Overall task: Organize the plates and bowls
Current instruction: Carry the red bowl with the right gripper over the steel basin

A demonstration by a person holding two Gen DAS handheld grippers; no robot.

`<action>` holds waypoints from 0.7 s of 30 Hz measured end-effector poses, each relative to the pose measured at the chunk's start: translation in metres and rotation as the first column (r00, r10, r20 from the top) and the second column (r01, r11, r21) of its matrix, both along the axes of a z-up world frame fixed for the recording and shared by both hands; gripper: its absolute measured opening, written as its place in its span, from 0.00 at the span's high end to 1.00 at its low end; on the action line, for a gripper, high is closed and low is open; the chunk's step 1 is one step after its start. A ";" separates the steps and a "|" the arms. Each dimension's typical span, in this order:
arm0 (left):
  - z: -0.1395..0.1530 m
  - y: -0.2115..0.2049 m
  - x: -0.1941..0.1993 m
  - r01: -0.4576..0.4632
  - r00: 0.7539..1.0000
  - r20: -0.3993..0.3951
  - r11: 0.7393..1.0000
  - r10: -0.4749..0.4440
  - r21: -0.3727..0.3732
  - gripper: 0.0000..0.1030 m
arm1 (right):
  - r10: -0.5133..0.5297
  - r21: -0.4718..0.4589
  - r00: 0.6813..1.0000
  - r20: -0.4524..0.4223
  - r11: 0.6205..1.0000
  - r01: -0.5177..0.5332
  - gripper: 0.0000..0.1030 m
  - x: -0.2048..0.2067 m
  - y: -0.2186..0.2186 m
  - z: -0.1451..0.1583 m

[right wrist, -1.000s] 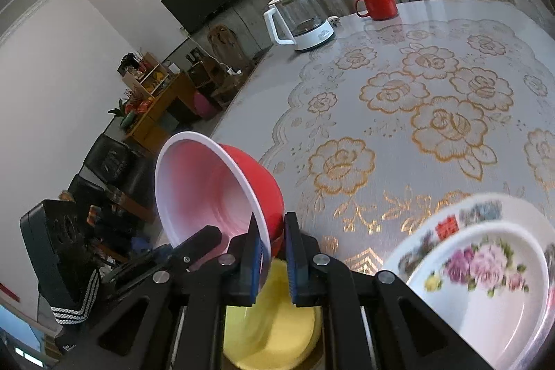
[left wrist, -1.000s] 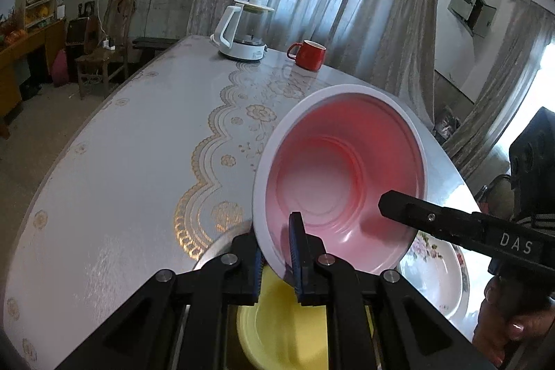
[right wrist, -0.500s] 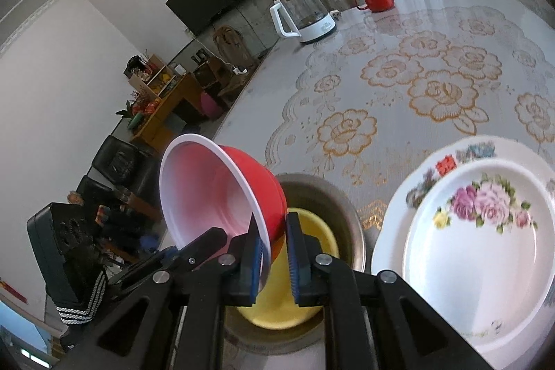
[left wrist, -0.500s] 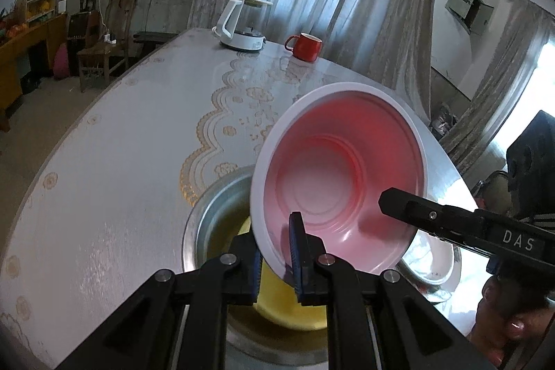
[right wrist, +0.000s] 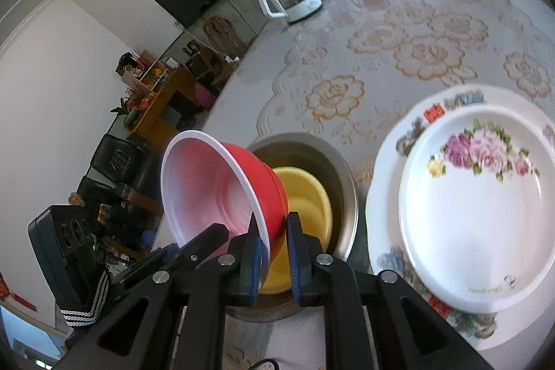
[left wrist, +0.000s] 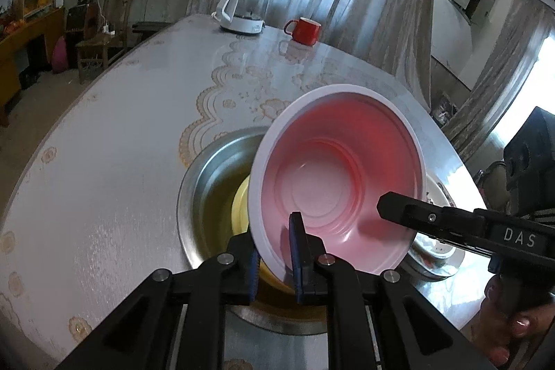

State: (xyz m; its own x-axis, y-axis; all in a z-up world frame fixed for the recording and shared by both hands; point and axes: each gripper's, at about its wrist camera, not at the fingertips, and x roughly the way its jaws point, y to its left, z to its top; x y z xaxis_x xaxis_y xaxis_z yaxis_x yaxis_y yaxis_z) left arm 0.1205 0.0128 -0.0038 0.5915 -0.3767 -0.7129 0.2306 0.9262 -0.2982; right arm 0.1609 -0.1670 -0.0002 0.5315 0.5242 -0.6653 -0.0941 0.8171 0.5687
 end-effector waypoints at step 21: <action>-0.007 0.004 0.001 -0.019 0.999 -0.037 1.000 0.019 -0.004 0.81 | 0.004 -0.008 0.993 -0.120 1.000 -0.005 0.71 0.006 0.013 -0.016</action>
State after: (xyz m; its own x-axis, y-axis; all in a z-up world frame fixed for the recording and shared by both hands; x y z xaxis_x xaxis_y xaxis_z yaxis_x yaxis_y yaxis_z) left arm 0.1219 0.0170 -0.0112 0.5717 -0.3686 -0.7330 0.2019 0.9291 -0.3098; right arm 0.1669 -0.1542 -0.0158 0.4452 0.5206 -0.7286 -0.0296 0.8217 0.5691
